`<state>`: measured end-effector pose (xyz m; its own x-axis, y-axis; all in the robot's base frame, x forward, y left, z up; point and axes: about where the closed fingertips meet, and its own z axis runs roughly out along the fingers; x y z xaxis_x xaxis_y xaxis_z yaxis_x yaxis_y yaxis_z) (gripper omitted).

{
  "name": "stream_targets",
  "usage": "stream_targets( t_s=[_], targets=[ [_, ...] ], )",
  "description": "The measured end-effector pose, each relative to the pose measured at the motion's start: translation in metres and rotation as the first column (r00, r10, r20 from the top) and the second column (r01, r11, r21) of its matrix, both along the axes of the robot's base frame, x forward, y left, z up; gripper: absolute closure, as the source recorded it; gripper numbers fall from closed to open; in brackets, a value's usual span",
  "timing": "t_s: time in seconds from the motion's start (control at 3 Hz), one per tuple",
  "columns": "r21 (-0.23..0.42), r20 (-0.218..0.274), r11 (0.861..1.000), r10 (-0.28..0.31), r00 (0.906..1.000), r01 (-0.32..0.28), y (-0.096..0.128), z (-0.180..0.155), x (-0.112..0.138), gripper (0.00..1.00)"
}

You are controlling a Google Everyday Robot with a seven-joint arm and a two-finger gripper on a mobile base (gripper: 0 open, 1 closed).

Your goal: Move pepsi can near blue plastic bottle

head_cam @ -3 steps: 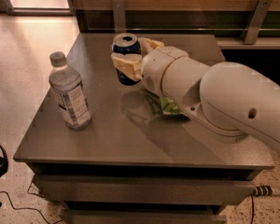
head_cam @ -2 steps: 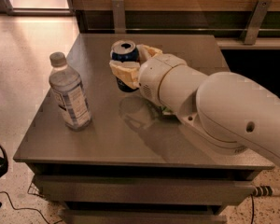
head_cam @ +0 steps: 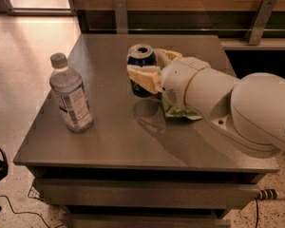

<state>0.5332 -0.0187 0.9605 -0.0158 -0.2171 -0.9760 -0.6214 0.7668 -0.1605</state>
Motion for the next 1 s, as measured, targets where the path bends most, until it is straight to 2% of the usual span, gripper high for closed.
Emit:
stream_targets(
  t_s=[0.33,0.67,1.0],
  targets=[
    [0.022,-0.039,0.995,0.101,0.9942,-0.1,-0.023,-0.015,0.001,1.0],
    [0.053,-0.058,0.982,0.183,0.9815,-0.18,-0.018,-0.035,0.003,1.0],
    [0.078,-0.064,0.965,0.255,0.9649,-0.25,0.013,-0.055,0.004,1.0]
  ],
)
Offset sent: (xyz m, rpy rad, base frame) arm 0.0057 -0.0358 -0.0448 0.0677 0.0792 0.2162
